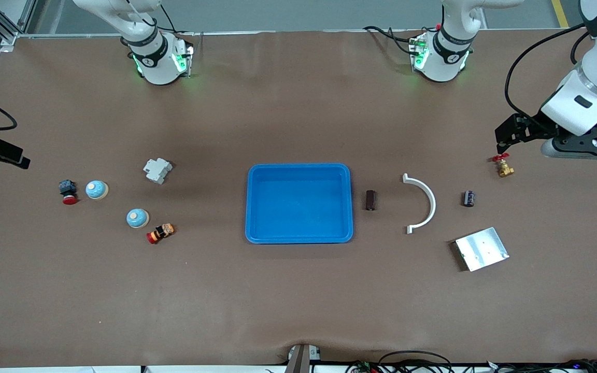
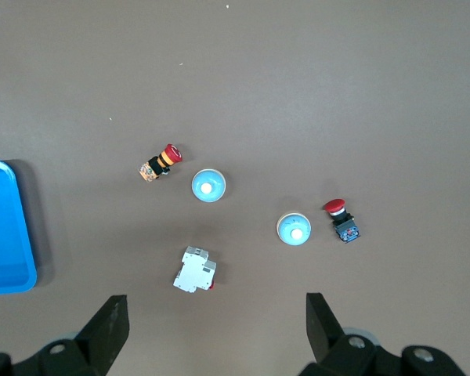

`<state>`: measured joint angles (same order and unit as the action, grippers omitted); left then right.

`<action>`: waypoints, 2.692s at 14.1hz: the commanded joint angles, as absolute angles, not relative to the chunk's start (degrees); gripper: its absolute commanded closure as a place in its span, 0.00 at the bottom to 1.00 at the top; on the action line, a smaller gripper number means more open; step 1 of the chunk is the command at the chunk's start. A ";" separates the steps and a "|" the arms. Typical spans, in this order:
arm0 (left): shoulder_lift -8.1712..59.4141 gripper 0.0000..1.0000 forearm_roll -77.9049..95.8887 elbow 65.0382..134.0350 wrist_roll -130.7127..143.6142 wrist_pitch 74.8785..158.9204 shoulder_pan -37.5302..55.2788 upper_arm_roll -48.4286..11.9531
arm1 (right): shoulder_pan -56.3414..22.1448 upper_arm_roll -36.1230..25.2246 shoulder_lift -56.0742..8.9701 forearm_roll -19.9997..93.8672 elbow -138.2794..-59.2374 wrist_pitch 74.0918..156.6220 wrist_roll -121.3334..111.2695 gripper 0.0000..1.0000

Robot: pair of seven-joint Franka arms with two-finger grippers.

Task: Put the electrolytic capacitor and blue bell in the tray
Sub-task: 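Move the left gripper to the capacitor while the right gripper reaches the bell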

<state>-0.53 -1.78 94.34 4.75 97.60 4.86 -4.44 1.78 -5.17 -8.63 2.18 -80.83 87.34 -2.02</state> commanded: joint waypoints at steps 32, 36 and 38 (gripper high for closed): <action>4.75 0.00 0.26 103.78 18.62 106.94 7.20 -15.20 | 2.64 -5.62 -18.72 2.72 -89.63 105.79 -2.81 0.00; 6.32 0.00 1.93 109.50 20.39 114.86 7.47 -16.34 | 0.28 -5.36 -20.04 2.72 -99.82 118.10 -2.81 0.00; 8.51 0.00 1.93 109.86 20.83 117.32 7.64 -16.61 | -1.32 -5.36 -20.04 2.64 -104.65 123.03 -2.81 0.00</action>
<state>7.46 1.11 109.11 20.08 114.99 7.66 -16.10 0.34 -5.33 -21.62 2.52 -99.40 119.27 -2.54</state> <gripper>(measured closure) 0.000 0.000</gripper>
